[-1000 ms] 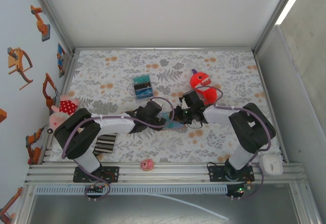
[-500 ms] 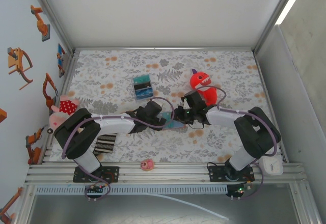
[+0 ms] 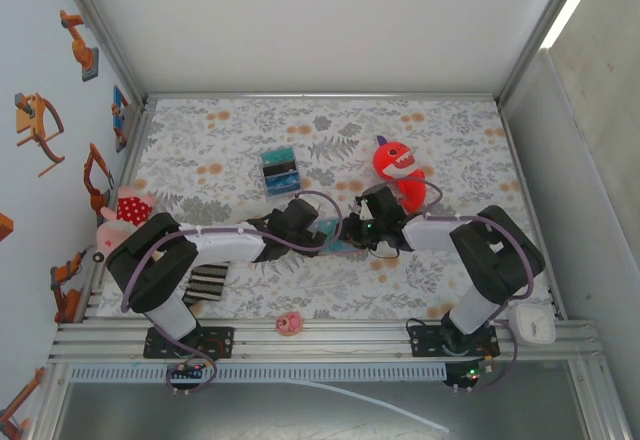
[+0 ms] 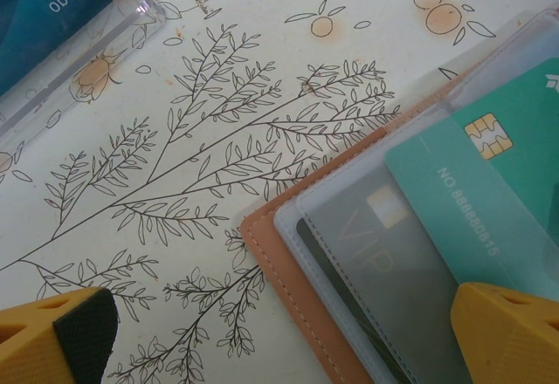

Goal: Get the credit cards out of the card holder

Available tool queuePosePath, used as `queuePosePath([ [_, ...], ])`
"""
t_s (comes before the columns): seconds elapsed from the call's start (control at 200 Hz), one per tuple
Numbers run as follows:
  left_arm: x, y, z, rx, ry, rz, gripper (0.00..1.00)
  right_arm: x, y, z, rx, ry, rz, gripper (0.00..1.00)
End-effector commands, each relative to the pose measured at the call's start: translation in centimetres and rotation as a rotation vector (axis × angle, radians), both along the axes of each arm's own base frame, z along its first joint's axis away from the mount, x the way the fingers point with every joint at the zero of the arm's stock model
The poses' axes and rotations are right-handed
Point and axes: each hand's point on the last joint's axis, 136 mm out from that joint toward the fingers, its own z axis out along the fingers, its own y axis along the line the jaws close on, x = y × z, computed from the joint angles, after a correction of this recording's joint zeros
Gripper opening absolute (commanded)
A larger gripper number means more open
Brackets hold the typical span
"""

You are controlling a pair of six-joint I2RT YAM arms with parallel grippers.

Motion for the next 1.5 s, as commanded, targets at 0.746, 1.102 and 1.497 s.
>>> queuePosePath([
  [0.746, -0.2, 1.2, 1.0, 0.045, -0.013, 0.027, 0.99, 0.4, -2.6, 1.6, -0.198, -0.102, 0.030, 0.01],
  [1.102, 0.6, 1.4, 6.8, -0.040, -0.110, 0.056, 0.97, 0.9, -2.6, 5.2, -0.217, -0.237, 0.113, 0.00],
  [1.497, 1.6, 3.4, 14.5, -0.291, -0.196, 0.188, 0.97, 1.4, -0.6, 12.0, -0.054, -0.469, 0.185, 0.00],
])
